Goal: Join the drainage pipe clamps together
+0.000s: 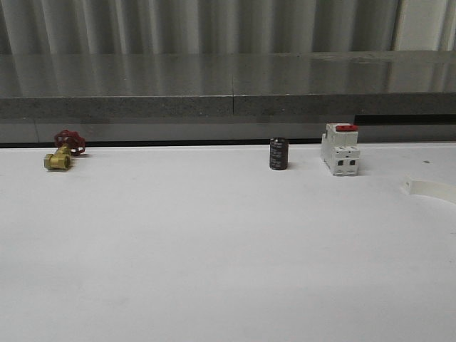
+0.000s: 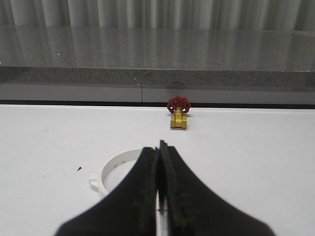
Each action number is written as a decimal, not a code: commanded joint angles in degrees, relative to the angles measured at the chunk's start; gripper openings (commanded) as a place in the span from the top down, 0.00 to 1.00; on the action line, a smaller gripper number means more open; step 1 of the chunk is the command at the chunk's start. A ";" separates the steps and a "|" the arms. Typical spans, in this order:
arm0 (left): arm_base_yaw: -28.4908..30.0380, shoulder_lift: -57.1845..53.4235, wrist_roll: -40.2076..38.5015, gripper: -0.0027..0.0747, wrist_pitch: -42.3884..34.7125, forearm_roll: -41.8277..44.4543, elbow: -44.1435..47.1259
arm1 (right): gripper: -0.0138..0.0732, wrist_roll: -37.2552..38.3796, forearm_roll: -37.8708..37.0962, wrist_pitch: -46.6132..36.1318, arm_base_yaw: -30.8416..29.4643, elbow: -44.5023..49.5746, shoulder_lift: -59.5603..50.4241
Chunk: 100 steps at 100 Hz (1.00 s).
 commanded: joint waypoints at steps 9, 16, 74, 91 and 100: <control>-0.01 -1.43 -0.14 0.99 -4.54 0.01 2.07 | 0.92 -0.31 -0.48 -4.65 0.02 -0.88 -0.97; -0.01 -1.43 -0.14 0.99 -4.04 0.01 0.53 | 0.92 -0.31 -0.48 -4.65 0.02 -0.88 -0.97; -0.01 25.11 -0.14 0.99 19.22 0.12 -25.08 | 0.92 -0.31 -0.48 -4.65 0.02 -0.88 -0.97; -0.01 36.90 -0.14 0.76 19.62 0.24 -28.69 | 0.92 -0.31 -0.48 -4.65 0.02 -0.88 -0.97; -0.01 43.19 -0.14 0.53 18.97 0.46 -31.00 | 0.92 -0.31 -0.48 -4.65 0.02 -0.88 -0.97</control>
